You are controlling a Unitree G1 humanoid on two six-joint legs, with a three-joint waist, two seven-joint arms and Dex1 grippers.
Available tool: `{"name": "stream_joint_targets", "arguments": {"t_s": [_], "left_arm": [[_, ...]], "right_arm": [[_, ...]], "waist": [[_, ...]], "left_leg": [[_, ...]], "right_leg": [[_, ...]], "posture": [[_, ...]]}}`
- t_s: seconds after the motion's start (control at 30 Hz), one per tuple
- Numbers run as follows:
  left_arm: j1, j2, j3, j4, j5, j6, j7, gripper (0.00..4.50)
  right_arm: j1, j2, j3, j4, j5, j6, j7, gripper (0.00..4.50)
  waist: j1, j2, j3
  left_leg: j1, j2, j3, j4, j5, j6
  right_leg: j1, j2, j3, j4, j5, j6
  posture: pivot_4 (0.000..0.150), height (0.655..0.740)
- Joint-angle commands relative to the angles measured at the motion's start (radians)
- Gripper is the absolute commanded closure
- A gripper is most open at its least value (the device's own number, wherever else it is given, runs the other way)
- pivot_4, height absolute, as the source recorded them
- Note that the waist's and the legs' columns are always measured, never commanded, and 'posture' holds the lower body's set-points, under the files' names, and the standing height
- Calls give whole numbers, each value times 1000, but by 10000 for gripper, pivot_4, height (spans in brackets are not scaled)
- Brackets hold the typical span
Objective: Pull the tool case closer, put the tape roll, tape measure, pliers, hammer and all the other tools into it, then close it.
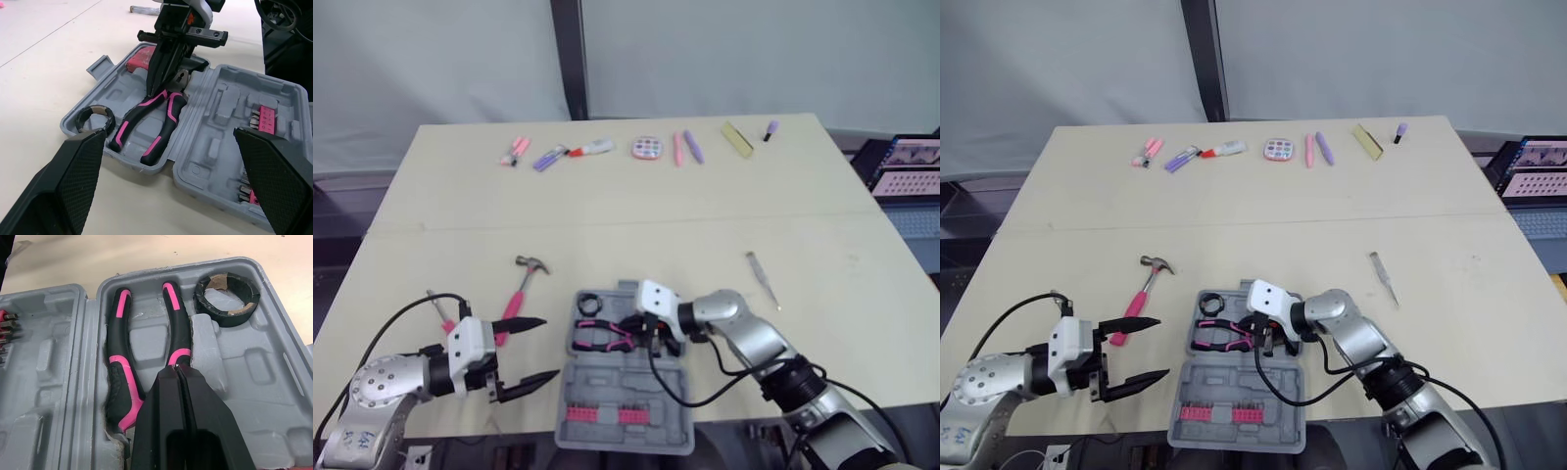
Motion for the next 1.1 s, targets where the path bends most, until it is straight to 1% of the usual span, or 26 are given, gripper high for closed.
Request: {"name": "stream_joint_targets", "arguments": {"t_s": [0.03, 0.17, 0.27, 0.37, 0.47, 0.57, 0.67, 0.73, 0.9, 1.07, 1.1], "left_arm": [[-13, -7, -6, -11, 1, -7, 5, 0], [-27, -15, -17, -9, 1, -7, 5, 0], [-38, -13, -21, -4, 1, -8, 0, 0], [-59, -10, -21, -4, -6, 3, 0, 0], [-62, -1, -8, -11, -15, 10, -6, 0], [-25, 17, 22, -28, -21, 7, -23, 0], [39, 27, 48, -28, 10, -24, -22, 0], [78, 27, 64, -37, 9, -34, -24, 0], [159, 30, 103, -38, 3, -62, -38, 0], [187, 22, 105, -43, 2, -64, -33, 0], [186, 20, 105, -45, -1, -60, -31, 0]], "right_arm": [[38, -16, -4, 22, -29, 87, -39, 44467], [21, -9, -85, -136, 45, 165, -46, 44467], [9, -18, -136, -243, 89, 222, -47, 44467], [8, -57, -182, -344, 132, 289, -37, 44467], [30, -119, -239, -442, 188, 354, -21, 44467], [127, -237, -349, -570, 264, 380, 17, 44467], [292, -371, -468, -662, 307, 397, 43, 44467], [380, -424, -534, -701, 350, 422, 50, 44467], [602, -492, -680, -747, 393, 370, 73, 44467], [690, -504, -736, -718, 405, 345, 62, 44467], [707, -506, -737, -714, 402, 334, 66, 42162]], "waist": [[1, 0, 0], [1, 2, 3], [0, 2, 5], [-1, 2, 5], [-2, 3, 5], [1, 2, 5], [8, 2, 6], [14, 0, 8], [26, 0, 12], [29, 1, 13], [30, 1, 13]], "left_leg": [[0, 0, 0, 0, 0, 0], [-2, 0, 0, 0, 0, 0], [-9, 0, 0, 1, 0, 0], [-17, 0, 0, 3, 0, -1], [-18, 0, 1, 3, 1, -1], [-19, 0, 1, 2, 1, -1], [-19, 0, 1, 1, 0, 0], [-19, 0, 1, 1, 0, 0], [-19, 2, 4, 2, 3, 0], [-19, 2, 4, 2, 4, 0], [-19, 2, 4, 2, 4, 0]], "right_leg": [[0, 0, 0, 0, 0, 0], [-1, 0, 0, -1, 0, 0], [-2, 0, 0, 0, 0, 0], [-11, 0, -1, 1, 0, 0], [-12, 0, -1, 2, 0, 0], [-13, 0, -1, 2, 0, 0], [-12, 0, -1, 0, 0, 0], [-10, 0, -1, -3, 0, 0], [-2, 1, -2, -20, 0, 0], [-1, 1, -1, -20, 0, 0], [-1, 1, -1, -20, 0, 0]], "posture": [[1500, 7400], [1500, 7400], [1500, 7400], [1500, 7400], [1500, 7400], [1500, 7400], [1500, 7400], [1500, 7400], [1500, 7400], [1500, 7400], [1500, 7400]]}}
